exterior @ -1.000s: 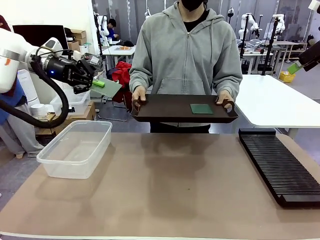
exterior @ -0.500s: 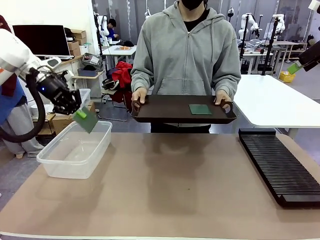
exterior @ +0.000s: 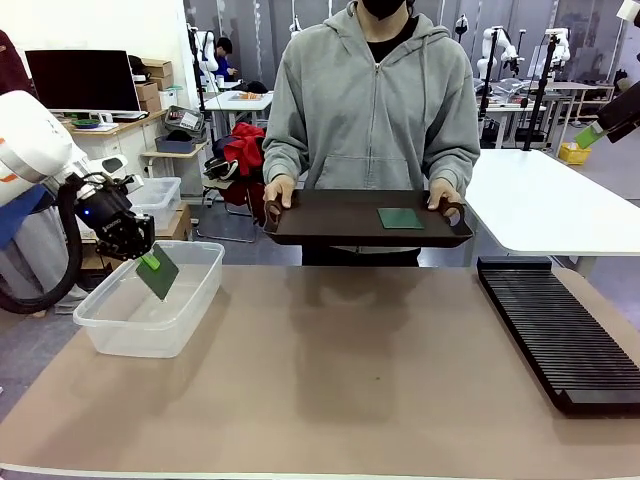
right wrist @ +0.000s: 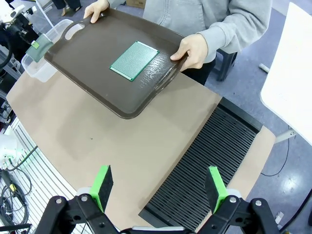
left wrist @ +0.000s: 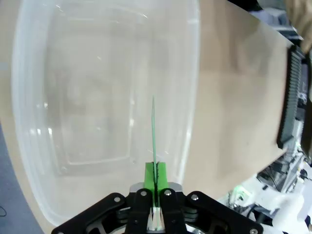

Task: Sort PCBs into racks and boxes based on the side picked up.
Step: If the short side of the Blank PCB is picked up, insert it into the PCB Rack ; if the long side is picked up, place it in the Organizing box.

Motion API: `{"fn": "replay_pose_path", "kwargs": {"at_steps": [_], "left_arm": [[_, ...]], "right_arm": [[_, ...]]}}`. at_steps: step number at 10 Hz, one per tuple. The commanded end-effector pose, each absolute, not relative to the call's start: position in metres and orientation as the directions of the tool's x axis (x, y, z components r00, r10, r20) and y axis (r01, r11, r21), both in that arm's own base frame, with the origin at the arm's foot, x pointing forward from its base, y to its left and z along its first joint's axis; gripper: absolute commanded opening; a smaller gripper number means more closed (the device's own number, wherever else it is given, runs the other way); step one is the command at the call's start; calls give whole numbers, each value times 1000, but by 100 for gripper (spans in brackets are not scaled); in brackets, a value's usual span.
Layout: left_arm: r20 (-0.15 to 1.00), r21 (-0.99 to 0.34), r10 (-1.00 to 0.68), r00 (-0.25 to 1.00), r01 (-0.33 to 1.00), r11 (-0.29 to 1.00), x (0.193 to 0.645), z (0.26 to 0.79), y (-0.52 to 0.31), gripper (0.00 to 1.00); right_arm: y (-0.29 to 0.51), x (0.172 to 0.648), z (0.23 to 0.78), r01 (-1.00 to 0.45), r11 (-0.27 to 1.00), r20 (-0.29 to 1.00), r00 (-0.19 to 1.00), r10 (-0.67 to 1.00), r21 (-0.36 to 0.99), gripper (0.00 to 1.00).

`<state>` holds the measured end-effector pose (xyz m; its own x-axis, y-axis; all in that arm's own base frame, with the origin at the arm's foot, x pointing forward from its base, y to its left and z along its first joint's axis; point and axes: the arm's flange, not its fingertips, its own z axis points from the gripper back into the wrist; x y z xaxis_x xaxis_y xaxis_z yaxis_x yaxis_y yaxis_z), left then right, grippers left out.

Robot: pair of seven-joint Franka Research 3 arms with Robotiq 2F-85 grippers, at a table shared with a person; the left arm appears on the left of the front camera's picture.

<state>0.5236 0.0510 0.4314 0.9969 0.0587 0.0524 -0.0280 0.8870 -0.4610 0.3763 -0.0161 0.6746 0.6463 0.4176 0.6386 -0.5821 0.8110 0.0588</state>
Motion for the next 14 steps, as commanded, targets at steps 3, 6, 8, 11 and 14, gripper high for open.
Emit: {"fn": "replay_pose_path", "kwargs": {"at_steps": [3,6,8,11,14], "left_arm": [[180,-380,106,978,-30,924,543,407,47,2],[163,-361,84,983,-20,933,563,380,35,2],[140,-364,46,989,8,931,579,370,30,2],[89,-341,7,996,23,940,587,356,19,2],[30,-330,-12,999,22,944,590,346,15,22]], "right_arm": [[-16,376,674,-582,811,638,647,417,60,100],[-16,376,674,-582,811,638,647,417,60,100],[-16,376,674,-582,811,638,647,417,60,100],[-16,376,674,-582,811,638,647,417,60,100],[-16,376,674,-582,811,638,647,417,60,100]]}}
